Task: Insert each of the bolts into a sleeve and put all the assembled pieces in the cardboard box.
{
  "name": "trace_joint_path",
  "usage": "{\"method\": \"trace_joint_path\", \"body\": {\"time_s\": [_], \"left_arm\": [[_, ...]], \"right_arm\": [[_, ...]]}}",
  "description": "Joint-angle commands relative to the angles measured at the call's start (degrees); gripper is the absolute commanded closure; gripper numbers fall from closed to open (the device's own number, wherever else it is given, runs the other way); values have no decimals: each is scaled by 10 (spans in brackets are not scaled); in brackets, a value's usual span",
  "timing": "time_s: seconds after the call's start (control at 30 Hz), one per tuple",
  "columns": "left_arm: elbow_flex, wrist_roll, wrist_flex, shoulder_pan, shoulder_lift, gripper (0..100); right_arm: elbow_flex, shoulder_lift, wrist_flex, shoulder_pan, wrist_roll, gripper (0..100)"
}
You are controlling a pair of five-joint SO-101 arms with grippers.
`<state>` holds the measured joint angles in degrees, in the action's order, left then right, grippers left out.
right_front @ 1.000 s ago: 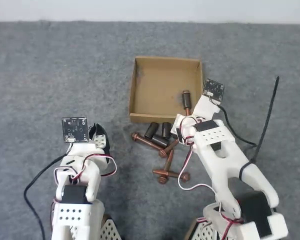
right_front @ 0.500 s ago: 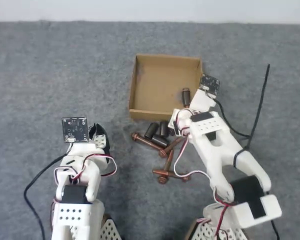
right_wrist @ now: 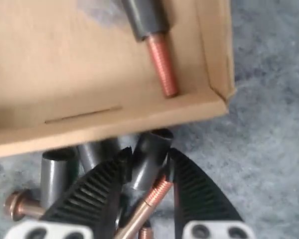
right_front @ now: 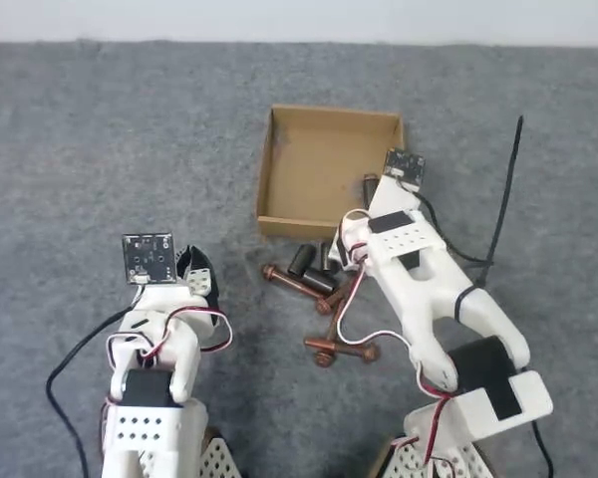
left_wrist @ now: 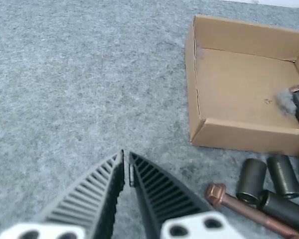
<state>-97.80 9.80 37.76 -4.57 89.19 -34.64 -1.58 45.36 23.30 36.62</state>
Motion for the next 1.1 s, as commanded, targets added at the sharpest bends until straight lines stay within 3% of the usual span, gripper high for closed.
{"method": "trace_joint_path", "body": {"time_s": [0.0, 0.4, 0.67, 0.73, 1.07], "left_arm": [[8, -7, 4, 0, 10, 988], [8, -7, 4, 1, 10, 988], [8, -7, 4, 1, 10, 988], [8, -7, 4, 1, 10, 988], [8, -7, 4, 1, 10, 988]], "right_arm": [[18, 5, 10, 11, 6, 913], [29, -44, -8, 24, 5, 917], [88, -77, 74, 25, 4, 952], [96, -77, 94, 25, -15, 998], [135, -7, 259, 20, -104, 991]]}}
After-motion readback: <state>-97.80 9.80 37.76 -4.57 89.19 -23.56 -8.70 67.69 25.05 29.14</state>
